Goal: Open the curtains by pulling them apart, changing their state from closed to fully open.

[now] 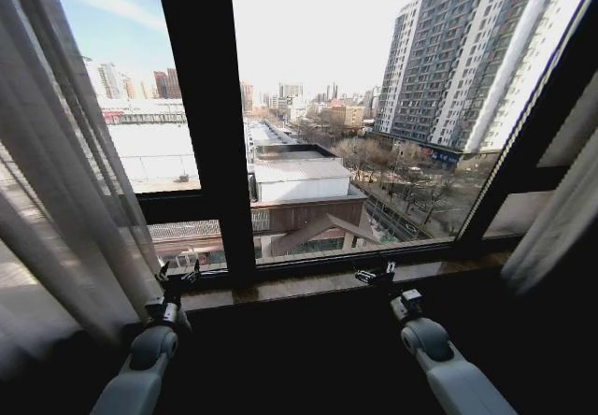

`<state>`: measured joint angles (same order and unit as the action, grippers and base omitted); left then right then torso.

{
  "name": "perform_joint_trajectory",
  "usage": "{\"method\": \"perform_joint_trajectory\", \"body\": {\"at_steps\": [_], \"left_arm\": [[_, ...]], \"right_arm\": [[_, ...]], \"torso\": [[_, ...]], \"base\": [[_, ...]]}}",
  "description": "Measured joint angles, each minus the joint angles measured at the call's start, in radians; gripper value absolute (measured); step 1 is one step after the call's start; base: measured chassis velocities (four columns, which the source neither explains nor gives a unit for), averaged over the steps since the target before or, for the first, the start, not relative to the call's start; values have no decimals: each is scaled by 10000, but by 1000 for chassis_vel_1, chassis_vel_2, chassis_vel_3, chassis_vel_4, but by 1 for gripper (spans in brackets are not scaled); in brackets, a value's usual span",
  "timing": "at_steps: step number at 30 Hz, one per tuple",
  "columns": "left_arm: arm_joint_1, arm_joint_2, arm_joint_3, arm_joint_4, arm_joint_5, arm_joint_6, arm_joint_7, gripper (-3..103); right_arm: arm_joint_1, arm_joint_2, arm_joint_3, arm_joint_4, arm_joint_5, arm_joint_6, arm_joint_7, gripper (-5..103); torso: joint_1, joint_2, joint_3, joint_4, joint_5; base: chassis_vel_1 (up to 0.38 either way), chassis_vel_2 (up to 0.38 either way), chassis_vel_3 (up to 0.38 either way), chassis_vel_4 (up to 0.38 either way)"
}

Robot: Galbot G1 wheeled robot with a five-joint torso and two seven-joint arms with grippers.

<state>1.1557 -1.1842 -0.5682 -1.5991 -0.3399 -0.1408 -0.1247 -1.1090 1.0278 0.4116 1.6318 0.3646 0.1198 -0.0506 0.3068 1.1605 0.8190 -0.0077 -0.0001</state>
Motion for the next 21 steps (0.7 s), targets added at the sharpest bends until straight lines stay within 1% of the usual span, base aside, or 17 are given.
{"method": "perform_joint_trajectory", "body": {"at_steps": [3, 5, 6, 7, 8, 10, 12, 15, 17, 19, 20, 21], "left_arm": [[375, -43, -525, -337, 33, -56, -260, 98], [554, -19, -821, -426, 34, -92, -329, 97], [554, -19, -821, -426, 34, -92, -329, 97], [612, 63, -997, -419, -53, -117, -339, 95], [608, 184, -1084, -334, -187, -148, -336, 97], [516, 385, -1145, -97, -356, -230, -282, 97], [452, 470, -1156, 16, -395, -262, -237, 97], [-141, 902, -988, 765, -661, -472, 54, 98], [-319, 970, -916, 929, -757, -485, 110, 98], [-727, 1148, -739, 1282, -1054, -502, 292, 99], [-1091, 1334, -497, 1656, -1398, -500, 471, 99], [-1275, 1419, -363, 1860, -1543, -497, 569, 99]], "right_arm": [[0, -1, 0, 0, 0, 0, 1, 100], [0, 0, 0, 0, 0, 0, 0, 100], [0, 0, 0, 0, 0, 0, 0, 100], [0, 0, 0, 0, 0, 0, 0, 100], [0, 0, 1, 0, 0, 0, 0, 100], [0, 0, 0, 0, 0, 0, 0, 100], [0, 0, 0, 1, 0, 0, 0, 100], [0, 0, 0, 1, 0, -1, 0, 100], [0, 0, 0, 1, 0, 0, 0, 100], [0, 0, 0, 2, 0, 0, 0, 100], [0, -1, 0, 2, 0, 0, 0, 100], [0, 0, 0, 1, 0, 0, 1, 100]], "torso": [[0, 0, 0, 2, 3], [0, 0, 0, 4, 1], [0, 0, 0, 4, 1], [0, 0, 0, 5, 1], [0, 1, -1, 3, 3], [0, 0, -1, 4, 0], [0, 1, -1, 3, -2], [1, 0, 0, 3, -1], [0, 0, 0, 3, -2], [0, 1, 0, -2, 1], [0, 1, 0, -3, 5], [1, 0, 1, 0, -2]], "base": [[0, 0, 0, 0], [0, 0, 0, 0], [0, 0, 0, 0], [0, 0, 0, 0], [0, 0, 0, 0], [0, 0, 0, 0], [0, 0, 0, 0], [0, 0, 0, 0], [0, 0, 0, 0], [0, 0, 0, 0], [0, 0, 0, 0], [0, 0, 0, 0]]}}
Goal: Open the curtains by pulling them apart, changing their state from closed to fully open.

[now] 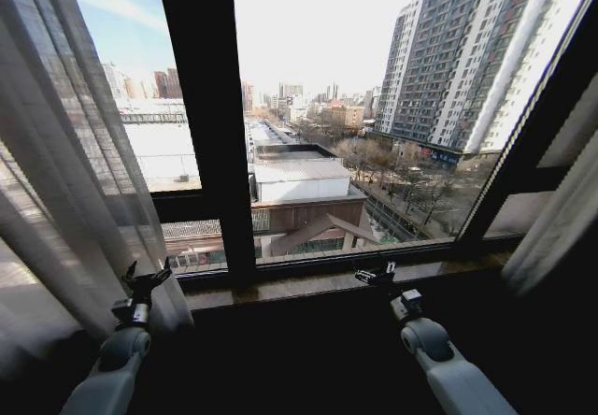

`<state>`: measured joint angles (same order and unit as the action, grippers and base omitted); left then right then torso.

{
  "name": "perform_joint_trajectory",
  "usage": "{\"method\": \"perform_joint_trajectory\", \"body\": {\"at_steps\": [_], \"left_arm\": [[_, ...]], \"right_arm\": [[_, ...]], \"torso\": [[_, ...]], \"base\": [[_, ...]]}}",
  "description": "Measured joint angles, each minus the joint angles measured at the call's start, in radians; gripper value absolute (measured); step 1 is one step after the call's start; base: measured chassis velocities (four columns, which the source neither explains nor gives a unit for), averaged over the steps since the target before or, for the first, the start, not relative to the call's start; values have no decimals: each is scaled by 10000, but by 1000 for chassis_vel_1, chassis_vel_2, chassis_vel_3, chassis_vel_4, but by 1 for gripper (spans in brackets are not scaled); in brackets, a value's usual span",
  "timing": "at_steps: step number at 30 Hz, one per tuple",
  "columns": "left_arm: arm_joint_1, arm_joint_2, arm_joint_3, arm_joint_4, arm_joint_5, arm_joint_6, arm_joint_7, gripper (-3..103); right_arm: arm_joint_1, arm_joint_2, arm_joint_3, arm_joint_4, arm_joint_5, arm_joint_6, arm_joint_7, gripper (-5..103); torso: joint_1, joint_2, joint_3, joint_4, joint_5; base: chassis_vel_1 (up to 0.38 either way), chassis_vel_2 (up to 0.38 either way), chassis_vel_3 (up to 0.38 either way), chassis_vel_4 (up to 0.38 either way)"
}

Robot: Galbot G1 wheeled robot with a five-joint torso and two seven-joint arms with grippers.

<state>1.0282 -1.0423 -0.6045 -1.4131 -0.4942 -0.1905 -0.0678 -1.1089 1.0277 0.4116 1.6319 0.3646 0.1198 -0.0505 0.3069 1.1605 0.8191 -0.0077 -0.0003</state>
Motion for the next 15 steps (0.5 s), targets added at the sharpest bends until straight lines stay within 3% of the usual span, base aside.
{"method": "perform_joint_trajectory", "body": {"at_steps": [4, 6, 8, 13, 15], "left_arm": [[-330, 127, 192, 285, -182, 15, 237, 101], [-373, 128, 205, 320, -194, 33, 331, 97], [-356, 68, 154, 360, -187, 41, 345, 88], [-261, 21, 24, 596, -91, -133, 339, 77], [-216, 17, -24, 673, -66, -231, 347, 66]], "right_arm": [[0, 0, -1, 0, 0, 0, -1, 100], [0, 0, 0, 0, 0, 0, 0, 100], [0, 0, -1, 0, 0, 0, 0, 100], [-1, 0, 0, 0, 0, 0, -1, 100], [0, 0, 0, 0, 0, 0, 0, 100]], "torso": [[1, 0, 0, 0, 4], [1, 0, 0, 1, 2], [1, 1, -1, 3, 3], [1, 1, 0, 3, 2], [1, 1, 0, 4, 2]], "base": [[0, 0, 0, 0], [0, 0, 0, 0], [0, 0, 0, 0], [0, 0, 0, 0], [0, 0, 0, 0]]}}
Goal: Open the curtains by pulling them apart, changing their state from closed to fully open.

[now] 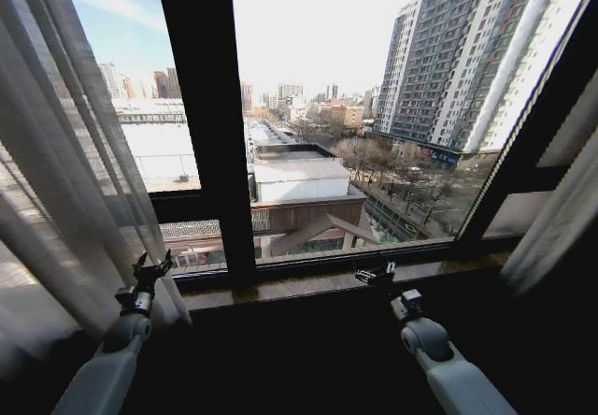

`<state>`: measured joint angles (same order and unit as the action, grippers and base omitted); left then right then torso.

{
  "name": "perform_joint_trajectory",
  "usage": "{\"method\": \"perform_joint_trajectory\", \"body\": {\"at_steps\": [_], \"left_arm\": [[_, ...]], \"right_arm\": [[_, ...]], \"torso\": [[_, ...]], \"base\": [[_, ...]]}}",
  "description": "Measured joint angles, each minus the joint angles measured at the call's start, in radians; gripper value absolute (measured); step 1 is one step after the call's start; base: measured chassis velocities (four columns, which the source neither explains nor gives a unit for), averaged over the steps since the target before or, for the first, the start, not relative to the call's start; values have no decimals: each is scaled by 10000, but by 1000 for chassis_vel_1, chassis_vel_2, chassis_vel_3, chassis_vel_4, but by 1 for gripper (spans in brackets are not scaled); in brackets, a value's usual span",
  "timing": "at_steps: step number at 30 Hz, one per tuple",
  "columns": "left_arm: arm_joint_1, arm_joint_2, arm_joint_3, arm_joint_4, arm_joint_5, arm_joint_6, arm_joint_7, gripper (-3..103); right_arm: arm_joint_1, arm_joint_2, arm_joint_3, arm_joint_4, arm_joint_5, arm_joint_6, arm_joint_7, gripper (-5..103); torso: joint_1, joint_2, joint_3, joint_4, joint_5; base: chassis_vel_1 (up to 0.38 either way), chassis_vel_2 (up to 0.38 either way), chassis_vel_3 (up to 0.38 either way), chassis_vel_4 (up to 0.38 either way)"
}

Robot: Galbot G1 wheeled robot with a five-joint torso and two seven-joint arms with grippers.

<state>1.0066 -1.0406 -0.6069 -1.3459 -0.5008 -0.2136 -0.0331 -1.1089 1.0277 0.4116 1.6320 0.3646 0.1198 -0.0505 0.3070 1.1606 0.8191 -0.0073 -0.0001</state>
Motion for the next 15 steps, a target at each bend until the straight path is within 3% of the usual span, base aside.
{"method": "perform_joint_trajectory", "body": {"at_steps": [2, 5, 7, 10, 12, 14, 15], "left_arm": [[20, 0, -20, 19, 2, -35, 6, 60], [63, 18, -81, 24, 21, -145, 41, 44], [65, 23, -99, 24, 24, -155, 47, 44], [84, 38, -181, 21, 25, -167, 50, 28], [93, 38, -198, 20, 25, -172, 50, 28], [133, 37, -250, 12, 25, -187, 50, 12], [146, 35, -264, 10, 25, -189, 50, 12]], "right_arm": [[0, 0, 0, 0, 0, 0, 0, 100], [0, 0, 0, -1, 0, 0, 0, 100], [0, 0, 0, 0, 0, 0, 0, 100], [0, 0, 0, -1, 0, 0, 0, 100], [0, 0, 0, -1, 0, 0, 0, 100], [0, 0, 0, -1, 0, 0, 0, 100], [0, 1, 0, -1, 0, 0, 0, 100]], "torso": [[0, 0, 0, 0, -1], [0, 0, 0, -2, 1], [0, 0, 0, -3, 1], [0, 0, 0, -2, 1], [0, 0, 0, -3, 1], [0, 0, 0, -2, 0], [0, 0, 0, -2, 1]], "base": [[0, 0, 0, 0], [0, 0, 0, 0], [0, 0, 0, 0], [0, 0, 0, 0], [0, 0, 0, 0], [0, 0, 0, 0], [0, 0, 0, 0]]}}
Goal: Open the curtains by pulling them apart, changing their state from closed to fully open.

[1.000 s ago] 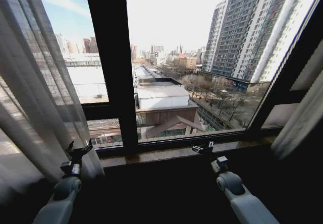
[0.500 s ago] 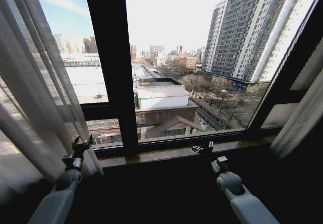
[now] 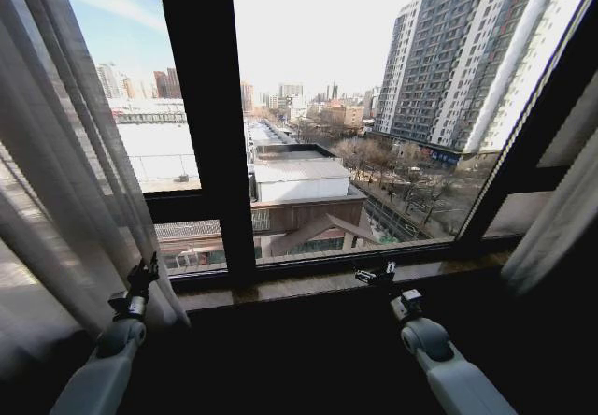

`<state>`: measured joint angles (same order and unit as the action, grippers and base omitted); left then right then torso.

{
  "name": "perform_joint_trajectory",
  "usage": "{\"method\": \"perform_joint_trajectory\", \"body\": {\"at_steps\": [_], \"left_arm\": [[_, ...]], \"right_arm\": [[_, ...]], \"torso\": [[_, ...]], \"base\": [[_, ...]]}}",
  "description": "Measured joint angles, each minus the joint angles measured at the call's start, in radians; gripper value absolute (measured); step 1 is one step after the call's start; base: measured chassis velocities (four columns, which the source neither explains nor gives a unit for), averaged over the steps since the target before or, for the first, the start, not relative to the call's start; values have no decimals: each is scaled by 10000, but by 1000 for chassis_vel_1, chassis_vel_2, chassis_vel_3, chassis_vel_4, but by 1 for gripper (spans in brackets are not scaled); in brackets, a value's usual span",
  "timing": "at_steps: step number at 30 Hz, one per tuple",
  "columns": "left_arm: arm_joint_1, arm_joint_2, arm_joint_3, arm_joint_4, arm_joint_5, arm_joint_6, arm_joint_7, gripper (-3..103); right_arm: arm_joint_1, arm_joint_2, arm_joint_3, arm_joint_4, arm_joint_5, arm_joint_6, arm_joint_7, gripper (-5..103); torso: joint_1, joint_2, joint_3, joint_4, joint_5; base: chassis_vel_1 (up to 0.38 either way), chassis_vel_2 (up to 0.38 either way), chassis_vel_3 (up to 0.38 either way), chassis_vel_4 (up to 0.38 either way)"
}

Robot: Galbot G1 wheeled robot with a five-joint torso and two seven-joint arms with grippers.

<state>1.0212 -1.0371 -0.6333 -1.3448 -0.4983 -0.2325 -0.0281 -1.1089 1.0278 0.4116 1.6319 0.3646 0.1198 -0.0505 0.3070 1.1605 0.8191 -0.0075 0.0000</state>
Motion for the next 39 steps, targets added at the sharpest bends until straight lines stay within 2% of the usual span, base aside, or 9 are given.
{"method": "perform_joint_trajectory", "body": {"at_steps": [2, 4, 13, 23, 32, 37, 39], "left_arm": [[8, -12, -18, 0, 0, -5, -1, 3], [8, -21, -20, -1, 0, -6, -1, 1], [-39, -36, -28, 62, -2, -30, -1, 0], [23, -116, -97, 34, 5, -76, -31, 0], [104, -190, -139, -46, 53, -106, -48, 0], [152, -204, -218, -56, 59, -144, -57, 0], [171, -198, -228, -35, 61, -185, -58, 0]], "right_arm": [[0, -1, 0, 0, 0, 0, -1, 100], [0, -1, 0, 0, 0, 0, 0, 100], [0, -1, 0, -1, 0, 0, 0, 100], [0, -1, 1, -1, 0, 0, 0, 100], [0, -1, 0, -1, 0, 0, 0, 100], [1, 0, 0, -1, 0, 0, 0, 100], [-1, -1, 0, -1, 0, 0, 0, 100]], "torso": [[0, 0, 0, 0, 0], [0, 0, 0, -1, 0], [0, 0, 0, -3, 2], [1, 0, 0, 0, 0], [3, 0, 0, -2, 0], [-1, 0, 0, 5, 2], [-6, 1, -2, -1, 1]], "base": [[0, 0, 0, 0], [0, 0, 0, 0], [86, 100, -108, -98], [249, 236, -234, -222], [417, 253, -418, -254], [546, 209, -530, -193], [524, 215, -531, -174]]}}
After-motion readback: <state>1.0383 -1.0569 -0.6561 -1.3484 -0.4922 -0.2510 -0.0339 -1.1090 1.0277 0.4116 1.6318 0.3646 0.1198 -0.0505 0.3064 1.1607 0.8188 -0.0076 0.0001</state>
